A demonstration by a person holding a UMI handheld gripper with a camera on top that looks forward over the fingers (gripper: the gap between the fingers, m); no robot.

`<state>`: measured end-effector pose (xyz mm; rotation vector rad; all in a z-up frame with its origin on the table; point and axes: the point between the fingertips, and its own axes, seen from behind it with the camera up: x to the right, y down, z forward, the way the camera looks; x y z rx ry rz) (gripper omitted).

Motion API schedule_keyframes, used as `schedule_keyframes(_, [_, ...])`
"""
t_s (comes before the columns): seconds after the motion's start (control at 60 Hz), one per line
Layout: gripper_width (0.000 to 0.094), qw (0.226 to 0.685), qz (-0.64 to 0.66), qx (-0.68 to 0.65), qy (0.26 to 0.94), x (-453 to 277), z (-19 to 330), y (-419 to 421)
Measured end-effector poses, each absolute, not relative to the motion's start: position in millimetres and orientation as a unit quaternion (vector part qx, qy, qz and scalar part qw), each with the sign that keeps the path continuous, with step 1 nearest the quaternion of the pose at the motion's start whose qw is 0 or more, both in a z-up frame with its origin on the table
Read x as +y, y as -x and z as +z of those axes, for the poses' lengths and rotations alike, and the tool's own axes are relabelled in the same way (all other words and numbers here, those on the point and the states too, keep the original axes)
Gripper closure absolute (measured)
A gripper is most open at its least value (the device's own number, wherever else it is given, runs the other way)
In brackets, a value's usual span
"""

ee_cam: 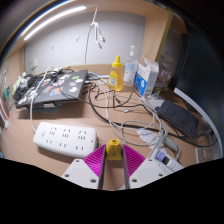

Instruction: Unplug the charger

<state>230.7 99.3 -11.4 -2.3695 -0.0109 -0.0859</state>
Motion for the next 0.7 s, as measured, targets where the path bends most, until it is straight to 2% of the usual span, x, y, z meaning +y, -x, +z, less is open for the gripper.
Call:
schedule_keyframes(0.1, [0.0413,0.378,-0.025,-0.001,0.926,99.4,-13.4,-229.1])
schedule_keyframes(0.117, [0.032,0.38,-0.029,-0.003,0.924,99.4,-12.1,-231.0])
schedule_keyframes(0.15, [0.0238,0.388,-0.038,-0.008,0.921,99.7,-9.0,-235.2])
schedule_keyframes(0.167, [0.0252,0.392,-0.041,-0.011,0.919,99.4,-7.4,-236.5])
schedule_keyframes(0.35, [0.0037,0.435,-0.015,-0.031,0.9,84.0,19.2,-224.3])
schedule_keyframes(0.417, [0.0066,0.454,-0.004,-0.045,0.89,74.4,32.4,-217.2])
schedule_keyframes(0.7, [0.0052,0.505,0.04,-0.06,0.86,10.2,73.5,-203.8])
